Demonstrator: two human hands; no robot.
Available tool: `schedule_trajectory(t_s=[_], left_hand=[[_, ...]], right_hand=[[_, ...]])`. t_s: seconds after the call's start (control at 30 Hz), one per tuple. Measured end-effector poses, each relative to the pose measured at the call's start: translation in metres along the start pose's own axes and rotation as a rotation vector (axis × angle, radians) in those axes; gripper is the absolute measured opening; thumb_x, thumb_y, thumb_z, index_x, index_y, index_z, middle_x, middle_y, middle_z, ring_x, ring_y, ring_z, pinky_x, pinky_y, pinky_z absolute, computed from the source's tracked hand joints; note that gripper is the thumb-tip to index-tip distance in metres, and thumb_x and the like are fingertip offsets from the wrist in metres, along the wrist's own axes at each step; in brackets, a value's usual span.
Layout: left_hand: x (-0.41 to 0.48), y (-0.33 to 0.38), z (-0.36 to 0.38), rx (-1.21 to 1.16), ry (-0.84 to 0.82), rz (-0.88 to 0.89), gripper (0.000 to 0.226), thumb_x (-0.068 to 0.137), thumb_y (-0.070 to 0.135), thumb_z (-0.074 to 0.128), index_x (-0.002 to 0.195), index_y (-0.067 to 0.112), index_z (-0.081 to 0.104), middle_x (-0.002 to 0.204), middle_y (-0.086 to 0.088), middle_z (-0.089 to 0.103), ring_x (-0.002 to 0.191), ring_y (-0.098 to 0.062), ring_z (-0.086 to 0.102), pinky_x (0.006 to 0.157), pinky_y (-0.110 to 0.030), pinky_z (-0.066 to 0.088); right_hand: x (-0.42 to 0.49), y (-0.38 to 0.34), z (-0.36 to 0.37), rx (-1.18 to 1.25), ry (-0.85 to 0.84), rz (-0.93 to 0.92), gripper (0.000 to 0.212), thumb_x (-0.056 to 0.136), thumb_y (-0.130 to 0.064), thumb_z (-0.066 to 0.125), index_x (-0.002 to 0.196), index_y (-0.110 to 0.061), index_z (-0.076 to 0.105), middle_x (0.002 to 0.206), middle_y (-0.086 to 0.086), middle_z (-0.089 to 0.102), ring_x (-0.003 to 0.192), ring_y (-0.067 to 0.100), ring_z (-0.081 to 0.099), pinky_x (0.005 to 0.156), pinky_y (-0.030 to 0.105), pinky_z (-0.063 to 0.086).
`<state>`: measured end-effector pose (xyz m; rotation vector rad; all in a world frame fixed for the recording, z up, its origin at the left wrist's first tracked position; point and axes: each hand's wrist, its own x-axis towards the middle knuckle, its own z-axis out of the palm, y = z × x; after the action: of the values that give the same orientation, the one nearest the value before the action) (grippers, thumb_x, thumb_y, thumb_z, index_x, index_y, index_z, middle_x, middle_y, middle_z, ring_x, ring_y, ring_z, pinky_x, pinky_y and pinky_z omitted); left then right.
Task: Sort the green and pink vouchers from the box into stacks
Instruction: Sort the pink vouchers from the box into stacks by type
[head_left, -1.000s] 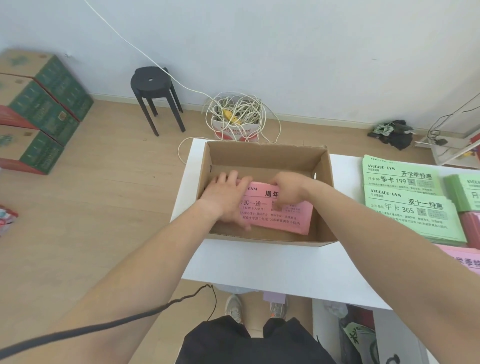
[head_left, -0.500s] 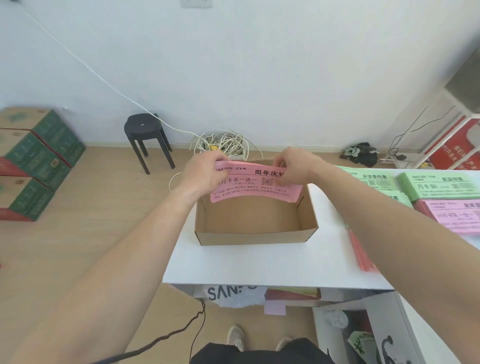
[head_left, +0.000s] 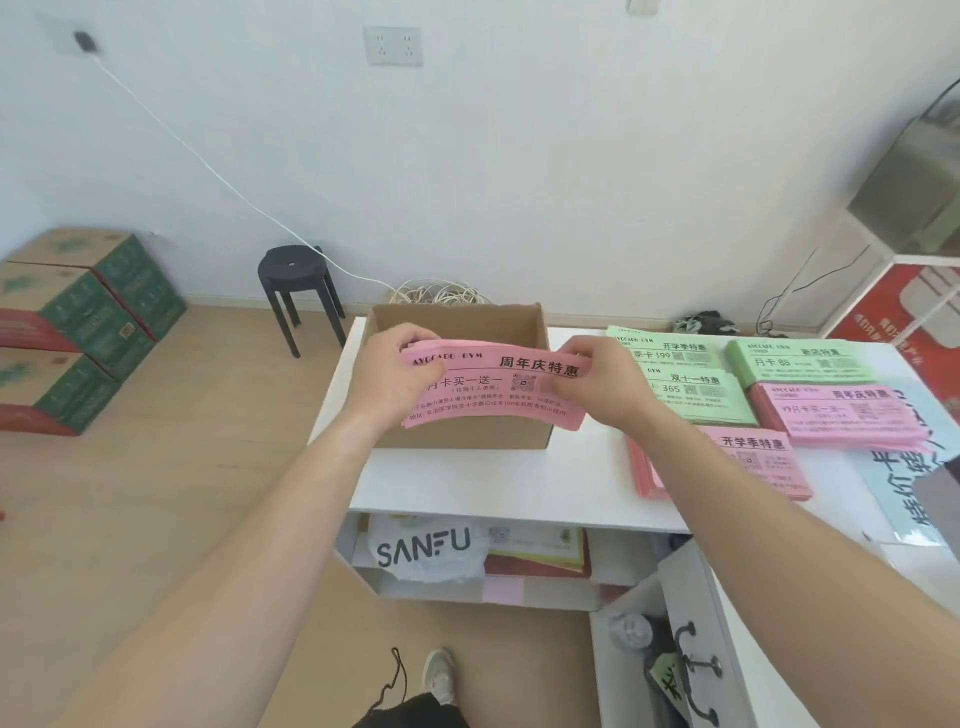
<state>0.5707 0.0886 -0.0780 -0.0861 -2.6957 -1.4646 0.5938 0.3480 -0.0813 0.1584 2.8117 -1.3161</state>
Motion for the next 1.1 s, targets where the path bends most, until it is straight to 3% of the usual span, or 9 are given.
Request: schedule_trajectory(t_s=[0.13, 0.27, 0.43, 0.53, 0.63, 0.8, 0.93, 1.1], left_hand=[[-0.042, -0.021, 0.030, -0.054, 0.002, -0.060, 0.013, 0.085, 0.014, 0.077, 0.090, 0.026, 0.072, 0.089, 0.015, 0.071, 0.087, -0.004, 0.064, 0.072, -0.026, 0.050], [-0.061, -0.047, 0.054, -0.088, 0.016, -0.120, 0.016, 0.086, 0.011, 0.076, 0.090, 0.026, 0.071, 0.090, 0.014, 0.070, 0.086, -0.001, 0.062, 0.066, -0.017, 0.043], [-0.060, -0.069, 0.081, -0.147, 0.068, -0.216, 0.017, 0.089, 0.006, 0.072, 0.088, 0.023, 0.070, 0.090, 0.012, 0.070, 0.086, -0.002, 0.061, 0.062, -0.008, 0.042], [-0.057, -0.088, 0.092, -0.159, 0.053, -0.265, 0.020, 0.088, 0.005, 0.072, 0.088, 0.024, 0.070, 0.093, 0.011, 0.071, 0.092, -0.006, 0.063, 0.071, -0.018, 0.047], [-0.060, -0.108, 0.098, -0.216, 0.020, -0.333, 0.019, 0.087, 0.006, 0.075, 0.095, 0.022, 0.068, 0.096, 0.005, 0.072, 0.092, -0.011, 0.066, 0.076, -0.022, 0.049], [-0.063, -0.126, 0.108, -0.287, 0.029, -0.416, 0.035, 0.084, -0.005, 0.065, 0.103, 0.025, 0.062, 0.100, 0.004, 0.070, 0.094, -0.006, 0.065, 0.079, -0.018, 0.048], [-0.061, -0.122, 0.127, -0.258, 0.034, -0.438, 0.037, 0.086, -0.008, 0.056, 0.113, 0.017, 0.061, 0.101, 0.007, 0.067, 0.094, 0.003, 0.061, 0.076, -0.008, 0.044], [-0.059, -0.125, 0.139, -0.217, 0.100, -0.457, 0.035, 0.087, -0.006, 0.057, 0.115, 0.013, 0.062, 0.099, 0.008, 0.067, 0.091, 0.000, 0.062, 0.068, -0.002, 0.042]], right_hand=[[-0.033, 0.032, 0.013, 0.013, -0.036, 0.009, 0.012, 0.079, -0.009, 0.074, 0.085, -0.017, 0.068, 0.080, 0.000, 0.072, 0.066, 0.016, 0.066, 0.046, 0.029, 0.050], [-0.046, 0.060, 0.035, -0.036, -0.043, 0.026, 0.014, 0.081, -0.013, 0.072, 0.083, -0.026, 0.067, 0.078, -0.007, 0.071, 0.063, 0.015, 0.065, 0.043, 0.023, 0.045], [-0.036, 0.086, 0.061, 0.015, 0.017, 0.065, 0.013, 0.086, -0.015, 0.072, 0.084, -0.027, 0.069, 0.080, -0.010, 0.070, 0.068, 0.018, 0.067, 0.058, 0.034, 0.055], [-0.031, 0.102, 0.076, 0.059, 0.011, 0.085, 0.010, 0.086, -0.016, 0.075, 0.086, -0.025, 0.072, 0.081, -0.015, 0.070, 0.078, 0.007, 0.065, 0.061, 0.022, 0.047], [-0.030, 0.124, 0.091, 0.201, 0.041, 0.149, 0.012, 0.082, -0.016, 0.082, 0.084, -0.025, 0.073, 0.080, -0.012, 0.073, 0.079, 0.008, 0.067, 0.064, 0.019, 0.047], [-0.032, 0.147, 0.109, 0.368, 0.037, 0.165, 0.026, 0.083, -0.008, 0.080, 0.094, -0.031, 0.076, 0.090, -0.014, 0.077, 0.090, 0.006, 0.073, 0.081, 0.028, 0.058], [-0.030, 0.144, 0.122, 0.421, 0.088, 0.149, 0.036, 0.084, 0.002, 0.070, 0.092, -0.033, 0.072, 0.089, -0.013, 0.075, 0.085, 0.000, 0.070, 0.076, 0.020, 0.056], [-0.034, 0.145, 0.133, 0.417, 0.156, 0.141, 0.037, 0.083, 0.002, 0.067, 0.088, -0.035, 0.068, 0.085, -0.011, 0.072, 0.080, 0.000, 0.067, 0.071, 0.018, 0.053]])
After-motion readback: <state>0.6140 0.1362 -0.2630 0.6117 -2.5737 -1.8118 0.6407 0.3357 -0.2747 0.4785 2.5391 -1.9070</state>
